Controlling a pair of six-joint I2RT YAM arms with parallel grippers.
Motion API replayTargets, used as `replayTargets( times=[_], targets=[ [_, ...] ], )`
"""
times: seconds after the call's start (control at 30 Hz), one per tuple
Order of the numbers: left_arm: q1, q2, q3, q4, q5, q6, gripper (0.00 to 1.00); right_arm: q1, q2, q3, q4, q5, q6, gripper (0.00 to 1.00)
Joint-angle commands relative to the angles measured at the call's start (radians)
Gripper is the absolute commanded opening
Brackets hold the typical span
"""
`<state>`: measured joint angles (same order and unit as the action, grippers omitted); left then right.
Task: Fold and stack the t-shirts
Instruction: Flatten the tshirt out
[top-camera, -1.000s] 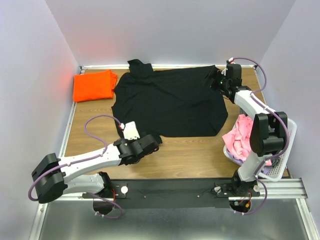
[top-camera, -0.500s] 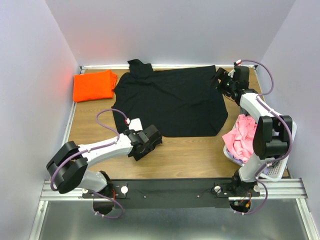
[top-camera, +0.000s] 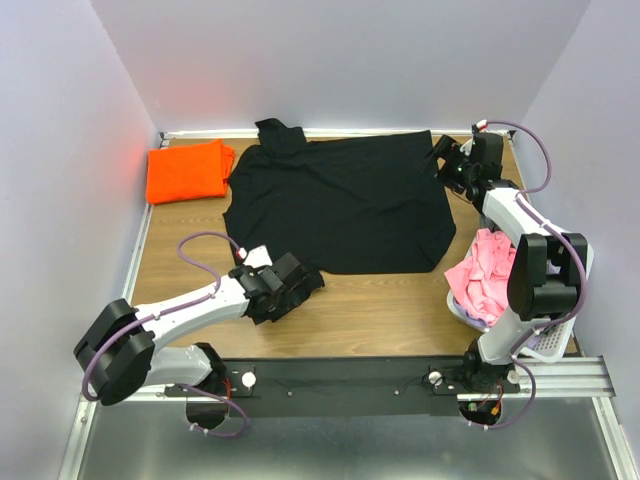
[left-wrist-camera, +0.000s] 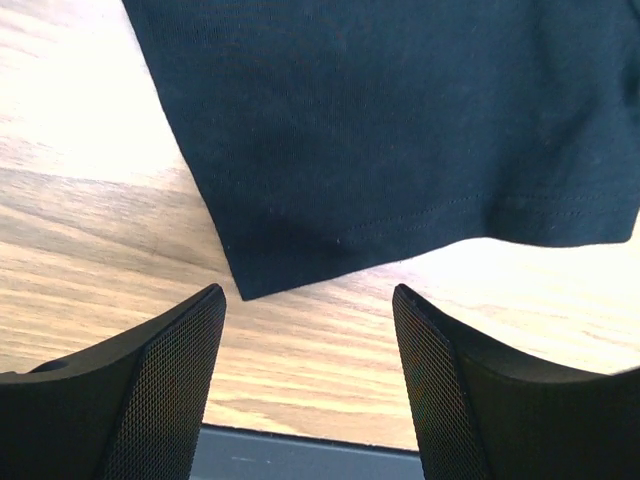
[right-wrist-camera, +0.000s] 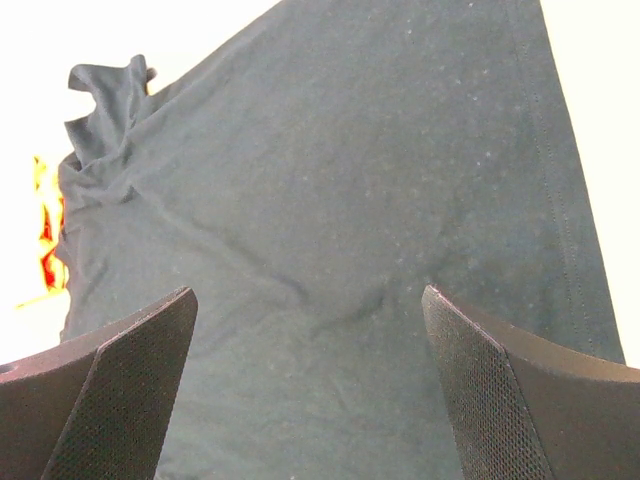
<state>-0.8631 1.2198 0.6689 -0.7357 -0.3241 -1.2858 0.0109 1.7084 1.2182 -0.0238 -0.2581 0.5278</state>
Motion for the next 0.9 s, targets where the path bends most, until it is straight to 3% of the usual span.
replayTargets(
  times=[0.0,0.33,0.57,0.67,0.87],
  targets=[
    [0.003,0.010,-0.017,0.004,0.062,-0.032,0.75,-0.008,-0.026,-0.017,0.015,-0.032,0.012,1.00],
    [0.003,0.046,-0.061,0.058,0.109,-0.047,0.72,-0.029,-0.030,-0.028,0.015,-0.041,0.012,1.00],
    [0.013,0.021,-0.074,0.065,0.066,-0.053,0.66,-0.034,-0.046,-0.040,0.044,-0.044,0.011,1.00],
    [0.030,0.024,-0.083,0.082,0.071,-0.052,0.59,-0.035,-0.047,-0.043,0.048,-0.044,0.012,1.00],
    [0.052,0.047,-0.061,0.078,0.039,-0.020,0.58,-0.037,-0.047,-0.046,0.051,-0.044,0.012,1.00]
  ],
)
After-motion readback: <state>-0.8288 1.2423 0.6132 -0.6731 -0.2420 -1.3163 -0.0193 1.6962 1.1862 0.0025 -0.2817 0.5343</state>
